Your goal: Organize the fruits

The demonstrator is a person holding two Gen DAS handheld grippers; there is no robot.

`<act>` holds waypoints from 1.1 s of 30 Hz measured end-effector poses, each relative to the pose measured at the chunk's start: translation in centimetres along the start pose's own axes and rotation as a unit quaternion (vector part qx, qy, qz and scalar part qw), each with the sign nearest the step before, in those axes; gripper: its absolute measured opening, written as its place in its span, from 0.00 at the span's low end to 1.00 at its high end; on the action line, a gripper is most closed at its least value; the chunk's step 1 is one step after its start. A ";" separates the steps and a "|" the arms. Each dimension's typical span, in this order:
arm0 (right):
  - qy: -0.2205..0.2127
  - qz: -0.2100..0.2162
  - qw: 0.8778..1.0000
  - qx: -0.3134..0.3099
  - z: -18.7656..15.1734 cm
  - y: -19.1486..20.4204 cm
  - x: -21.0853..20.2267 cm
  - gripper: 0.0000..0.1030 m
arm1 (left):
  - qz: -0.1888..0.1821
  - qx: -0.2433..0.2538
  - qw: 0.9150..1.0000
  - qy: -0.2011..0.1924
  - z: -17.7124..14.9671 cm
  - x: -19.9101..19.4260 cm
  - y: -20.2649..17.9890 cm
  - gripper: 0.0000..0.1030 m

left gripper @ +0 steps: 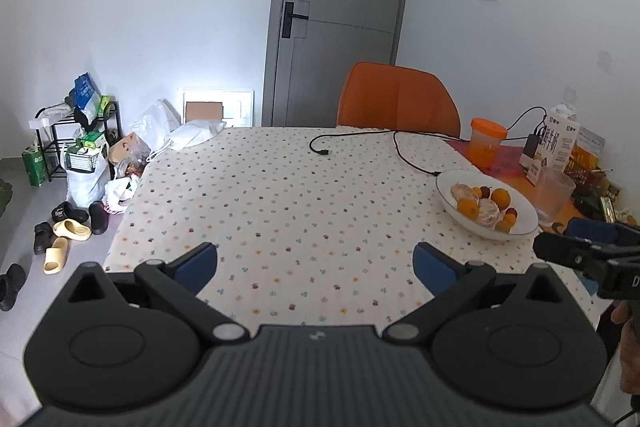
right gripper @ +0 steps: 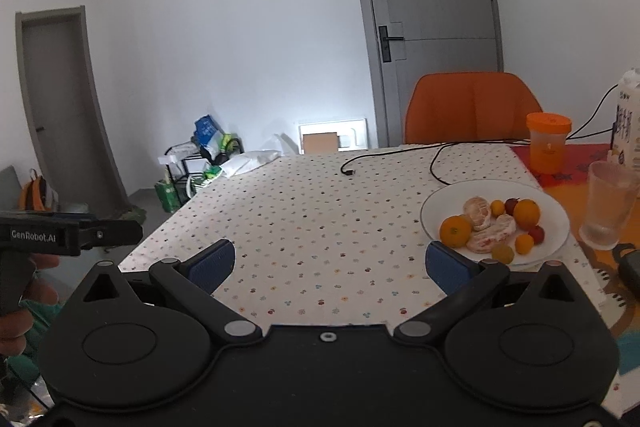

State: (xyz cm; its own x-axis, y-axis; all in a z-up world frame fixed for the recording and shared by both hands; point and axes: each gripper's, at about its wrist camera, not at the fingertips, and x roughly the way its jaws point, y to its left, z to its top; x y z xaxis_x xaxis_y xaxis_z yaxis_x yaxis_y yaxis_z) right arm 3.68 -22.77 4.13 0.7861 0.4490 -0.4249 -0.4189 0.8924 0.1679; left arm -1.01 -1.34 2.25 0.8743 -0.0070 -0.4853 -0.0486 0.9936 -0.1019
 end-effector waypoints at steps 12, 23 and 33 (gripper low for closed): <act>0.011 -0.002 1.000 -0.006 -0.3 0.8 -0.1 1.00 | 0.006 -0.003 1.000 0.000 -0.2 -0.3 0.5 1.00; 0.011 -0.003 1.000 -0.005 -0.4 0.5 -0.2 1.00 | 0.007 0.003 1.000 0.005 -0.3 -0.1 0.2 1.00; 0.013 -0.005 1.000 -0.002 -0.5 0.2 0.0 1.00 | 0.009 0.002 1.000 0.004 -0.3 -0.1 0.1 1.00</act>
State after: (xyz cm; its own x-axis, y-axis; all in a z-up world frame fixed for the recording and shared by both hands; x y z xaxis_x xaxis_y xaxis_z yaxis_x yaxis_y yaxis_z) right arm 3.37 -22.64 3.75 0.7784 0.4387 -0.4489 -0.4130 0.8966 0.1600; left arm -1.31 -1.24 2.01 0.8690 0.0096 -0.4946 -0.0619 0.9941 -0.0894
